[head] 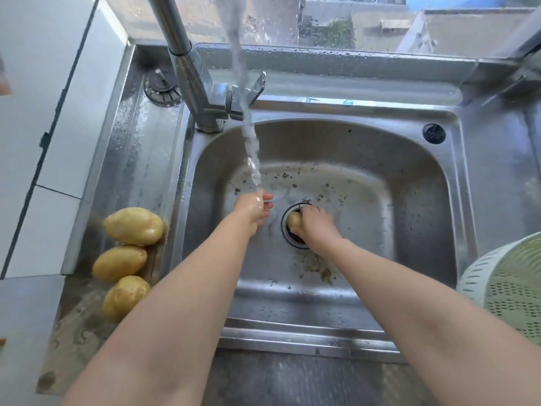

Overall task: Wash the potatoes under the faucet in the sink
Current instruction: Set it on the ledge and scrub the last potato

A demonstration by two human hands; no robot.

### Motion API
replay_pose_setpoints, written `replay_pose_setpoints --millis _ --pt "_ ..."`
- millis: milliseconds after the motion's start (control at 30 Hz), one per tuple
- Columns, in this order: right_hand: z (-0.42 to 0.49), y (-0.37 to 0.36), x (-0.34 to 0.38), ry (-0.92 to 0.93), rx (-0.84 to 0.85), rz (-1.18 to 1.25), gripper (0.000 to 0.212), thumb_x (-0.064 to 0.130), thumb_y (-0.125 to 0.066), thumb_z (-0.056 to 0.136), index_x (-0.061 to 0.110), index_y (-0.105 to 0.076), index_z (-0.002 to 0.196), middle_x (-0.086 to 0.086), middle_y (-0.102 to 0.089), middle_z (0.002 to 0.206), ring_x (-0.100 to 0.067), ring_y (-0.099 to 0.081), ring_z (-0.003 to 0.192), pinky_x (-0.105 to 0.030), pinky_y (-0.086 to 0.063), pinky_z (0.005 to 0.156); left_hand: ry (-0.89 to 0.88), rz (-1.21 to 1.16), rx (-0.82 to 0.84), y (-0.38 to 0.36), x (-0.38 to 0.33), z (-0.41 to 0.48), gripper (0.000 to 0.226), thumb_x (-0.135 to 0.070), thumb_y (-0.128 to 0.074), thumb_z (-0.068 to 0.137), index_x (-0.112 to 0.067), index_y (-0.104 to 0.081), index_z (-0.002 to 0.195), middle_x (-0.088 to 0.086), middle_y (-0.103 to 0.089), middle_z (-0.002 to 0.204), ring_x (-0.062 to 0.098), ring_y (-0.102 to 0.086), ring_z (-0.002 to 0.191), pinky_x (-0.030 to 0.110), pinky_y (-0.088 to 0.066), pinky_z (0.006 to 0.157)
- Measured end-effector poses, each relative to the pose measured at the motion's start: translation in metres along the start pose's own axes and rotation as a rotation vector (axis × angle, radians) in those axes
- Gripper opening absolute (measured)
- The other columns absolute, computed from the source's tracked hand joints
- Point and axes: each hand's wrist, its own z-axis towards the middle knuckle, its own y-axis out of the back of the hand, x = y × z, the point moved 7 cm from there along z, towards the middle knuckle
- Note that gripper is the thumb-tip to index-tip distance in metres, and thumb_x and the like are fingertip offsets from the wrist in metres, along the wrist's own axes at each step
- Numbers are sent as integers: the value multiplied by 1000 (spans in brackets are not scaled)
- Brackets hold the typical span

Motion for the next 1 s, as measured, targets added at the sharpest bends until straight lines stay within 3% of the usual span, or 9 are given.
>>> replay_pose_setpoints --millis 100,200,267,367,467,567,733,900,1000 --pt "-6 12 12 -60 60 421 48 40 -56 94 5 -48 125 -12 -58 118 -29 -55 106 -32 -41 82 -29 -25 -26 7 -10 -11 23 -15 -42 97 -14 -63 87 3 -56 85 11 -44 64 22 -32 56" --pt "-22 39 46 -41 154 951 31 24 -46 99 -2 -55 112 -11 -57 99 -19 -52 81 -17 -43 61 -50 -32 -40 11 -19 -24 28 -22 -42 98 -12 -65 110 5 -56 103 14 -46 74 26 -32 60" --pt "-31 51 68 -75 239 1221 35 26 -39 94 -2 -58 100 -13 -56 87 -17 -50 65 -21 -46 58 -57 -78 -37 14 -24 -35 30 -29 -39 100 -15 -64 105 3 -60 97 16 -50 78 27 -35 63" --pt "-42 59 85 -194 303 1406 44 39 -36 93 13 -66 110 -12 -66 91 -19 -59 66 -29 -51 57 -28 -184 4 16 -25 -50 34 -48 -43 95 -22 -65 94 2 -65 88 19 -57 83 32 -43 76" --pt "-53 76 98 -246 324 1449 35 47 -40 92 20 -60 84 -4 -60 66 -13 -48 45 -20 -34 38 -146 -327 38 20 -28 -67 28 -47 -58 88 -20 -65 92 5 -64 82 19 -58 69 23 -45 52" --pt "-63 94 111 -258 329 1392 32 43 -36 95 22 -52 77 -3 -47 56 -12 -34 37 -14 -25 34 -253 -410 -75 29 -36 -89 15 -29 -63 88 -18 -64 78 3 -60 72 18 -54 62 23 -41 49" --pt "-82 108 134 -96 273 1302 37 41 -51 95 6 -63 100 -15 -62 82 -19 -59 73 -27 -49 59 -127 -721 -250 36 -40 -116 28 -12 -47 84 -11 -64 62 2 -64 56 22 -58 52 26 -47 51" --pt "-87 129 111 -175 58 1120 46 42 -28 101 15 -59 79 -4 -51 56 -16 -40 49 -21 -29 42 -472 -337 -228 35 -56 -139 28 -32 -44 100 -14 -65 93 10 -68 90 24 -63 79 32 -52 61" --pt "-87 135 104 -180 -32 905 59 42 -17 99 9 -66 93 -14 -68 88 -28 -58 79 -36 -47 72 -524 -125 -154 29 -53 -137 20 -37 -54 92 -20 -55 101 7 -65 101 26 -63 96 47 -55 83"
